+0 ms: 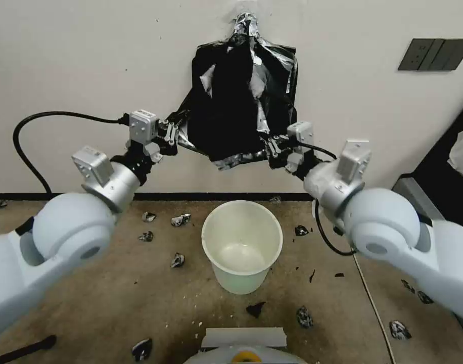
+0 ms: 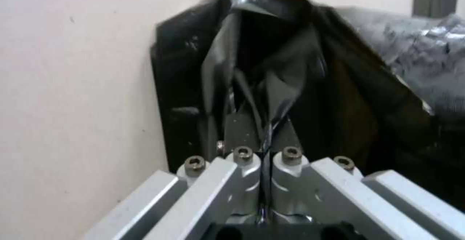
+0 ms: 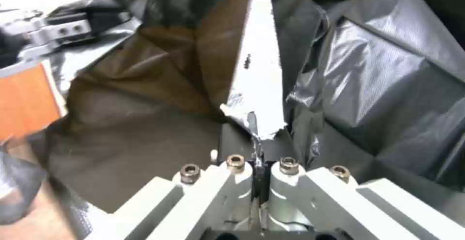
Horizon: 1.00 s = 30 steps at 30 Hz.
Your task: Place a trash bag onto the trash bin.
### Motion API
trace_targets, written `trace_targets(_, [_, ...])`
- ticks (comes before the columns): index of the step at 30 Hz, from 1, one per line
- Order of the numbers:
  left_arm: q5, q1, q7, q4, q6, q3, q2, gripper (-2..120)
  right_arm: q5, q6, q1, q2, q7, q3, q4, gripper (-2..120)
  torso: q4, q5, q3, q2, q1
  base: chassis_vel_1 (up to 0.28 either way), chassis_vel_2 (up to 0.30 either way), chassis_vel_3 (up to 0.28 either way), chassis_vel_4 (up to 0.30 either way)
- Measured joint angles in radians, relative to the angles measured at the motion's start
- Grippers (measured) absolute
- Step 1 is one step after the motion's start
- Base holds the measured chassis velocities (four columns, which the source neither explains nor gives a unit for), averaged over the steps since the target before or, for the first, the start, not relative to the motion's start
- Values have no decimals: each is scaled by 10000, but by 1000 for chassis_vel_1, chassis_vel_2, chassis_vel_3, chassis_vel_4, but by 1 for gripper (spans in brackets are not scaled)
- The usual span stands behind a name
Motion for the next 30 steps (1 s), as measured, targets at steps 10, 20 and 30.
trace_targets(10, [527, 2017, -7, -683, -39, -1198, -60, 0, -259, 47, -1858, 169, -250, 1000, 683, 0, 0, 0, 0, 0, 0, 0, 0, 0, 0])
trace_targets(20, [914, 2485, -1, -716, -45, -1222, -543, 0, -20, 49, -2723, 436, -67, 1533, 782, 0, 0, -1, 0, 0, 0, 0, 0, 0, 0])
trace_targets(30, [1176, 2460, -7, -366, -59, -1019, -948, 0, -14, 295, -2891, 1198, -1, 1538, 139, 0, 0, -1, 1, 0, 0, 0, 0, 0, 0])
